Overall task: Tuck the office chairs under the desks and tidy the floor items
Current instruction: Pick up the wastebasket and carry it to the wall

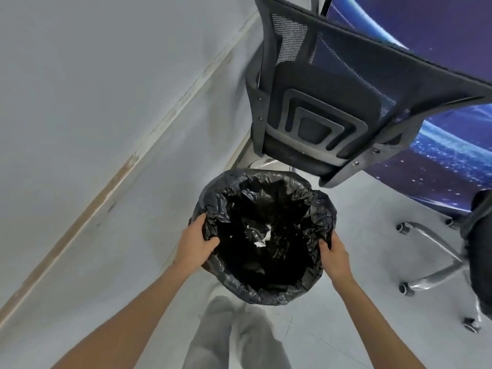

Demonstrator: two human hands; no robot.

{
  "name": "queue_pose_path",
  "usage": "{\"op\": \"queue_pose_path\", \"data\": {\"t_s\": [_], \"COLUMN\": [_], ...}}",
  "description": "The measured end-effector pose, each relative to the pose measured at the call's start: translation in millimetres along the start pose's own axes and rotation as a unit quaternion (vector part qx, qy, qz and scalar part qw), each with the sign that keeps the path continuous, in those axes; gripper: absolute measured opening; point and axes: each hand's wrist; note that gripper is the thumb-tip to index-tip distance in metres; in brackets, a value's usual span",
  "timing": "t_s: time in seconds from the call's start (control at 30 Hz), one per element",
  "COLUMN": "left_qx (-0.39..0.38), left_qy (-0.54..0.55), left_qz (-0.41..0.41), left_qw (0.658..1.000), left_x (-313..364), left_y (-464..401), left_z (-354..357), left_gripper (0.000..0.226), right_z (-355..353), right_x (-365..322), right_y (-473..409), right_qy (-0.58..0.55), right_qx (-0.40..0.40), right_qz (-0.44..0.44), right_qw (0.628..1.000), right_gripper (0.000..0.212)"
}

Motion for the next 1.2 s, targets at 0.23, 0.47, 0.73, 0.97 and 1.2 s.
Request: {"op": "queue_pose_path", "data": {"t_s": [0.23,0.47,0.73,0.97,1.2], "left_qx": [-0.028,-0.050,0.022,0.019,-0.005], "left_qy": [-0.129,-0.134,-0.139,-0.165,-0.134], "left_qz": [-0.018,-0.006,0.006,-0.018,-0.043], "left_qw": [0.991,0.990,0.990,0.986,0.990], "left_x": [-80.1,-158.7,-205.9,-244.9,-262.5], "left_y": [-116.3,-192.0,-267.9,-299.1,-301.4], "left_z": [77.7,140.8,176.1,179.5,173.6], "left_gripper": [0.066,0.062,0.056,0.056,0.056], "right_z": [83.6,142.6,185.1,219.1,226.3], "right_x": [27.8,58.9,38.7,42.0,18.1], "right_y": [-146.2,-252.9,-344.5,-376.4,-361.4], "right_qy": [-0.032,-0.005,0.021,0.183,0.121], "right_qx": [0.039,0.046,0.059,0.047,-0.078], "right_qz": [0.086,0.075,0.027,-0.072,-0.012], "right_qw": [0.995,0.996,0.998,0.979,0.990], "right_gripper": [0.034,0.033,0.032,0.034,0.064]}}
Point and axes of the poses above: each hand's wrist, its own y-axis away from the middle knuckle, its own z-axis out of the palm, x = y × z, and after that the axes turned 11 degrees about z, right-handed
